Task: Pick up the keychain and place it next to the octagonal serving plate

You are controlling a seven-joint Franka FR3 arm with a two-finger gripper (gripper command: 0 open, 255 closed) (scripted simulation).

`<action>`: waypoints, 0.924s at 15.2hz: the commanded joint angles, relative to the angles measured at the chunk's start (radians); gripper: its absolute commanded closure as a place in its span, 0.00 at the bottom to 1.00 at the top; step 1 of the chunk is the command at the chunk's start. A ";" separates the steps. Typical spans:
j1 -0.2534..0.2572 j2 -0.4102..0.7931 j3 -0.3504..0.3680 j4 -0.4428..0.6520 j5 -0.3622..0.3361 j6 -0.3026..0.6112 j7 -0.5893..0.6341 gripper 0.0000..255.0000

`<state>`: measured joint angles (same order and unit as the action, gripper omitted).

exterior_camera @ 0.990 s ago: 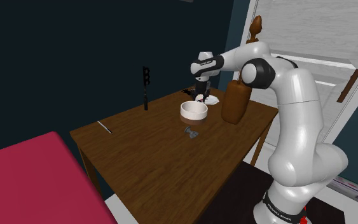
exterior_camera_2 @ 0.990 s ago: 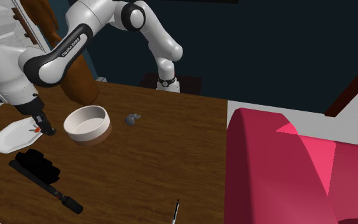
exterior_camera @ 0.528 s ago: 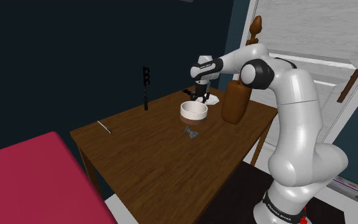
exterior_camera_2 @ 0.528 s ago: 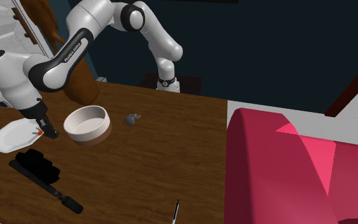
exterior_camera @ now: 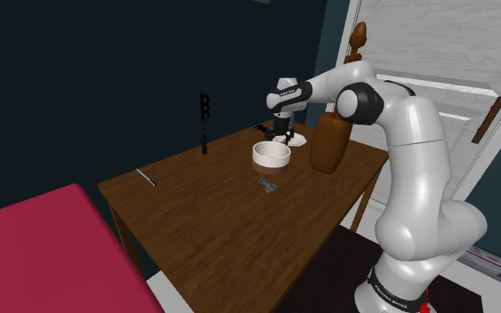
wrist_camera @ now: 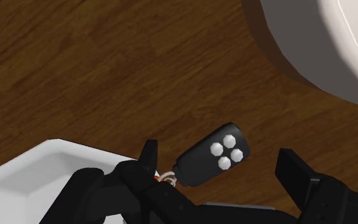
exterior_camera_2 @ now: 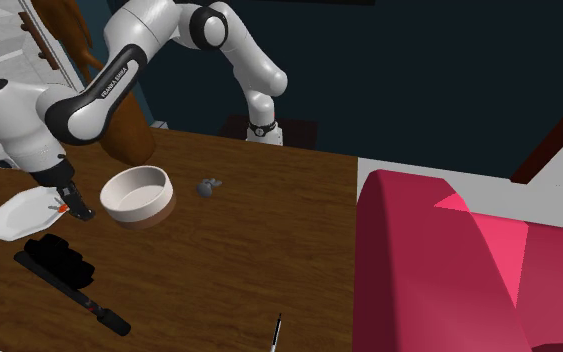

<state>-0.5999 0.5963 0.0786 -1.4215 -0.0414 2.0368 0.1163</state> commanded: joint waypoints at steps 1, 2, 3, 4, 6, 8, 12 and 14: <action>0.000 0.000 0.000 0.000 0.000 0.000 0.000 0.00; 0.000 0.000 0.000 0.000 0.000 0.000 0.000 0.00; 0.000 -0.012 0.001 0.016 0.001 -0.027 -0.001 0.00; 0.000 -0.022 0.001 0.032 0.002 -0.055 -0.001 0.00; 0.000 -0.038 0.002 0.067 0.003 -0.106 -0.002 0.00; 0.000 -0.039 0.002 0.067 0.003 -0.105 -0.002 0.00; 0.000 -0.038 0.002 0.067 0.003 -0.106 -0.002 0.00; 0.000 -0.038 0.002 0.067 0.003 -0.106 -0.002 0.00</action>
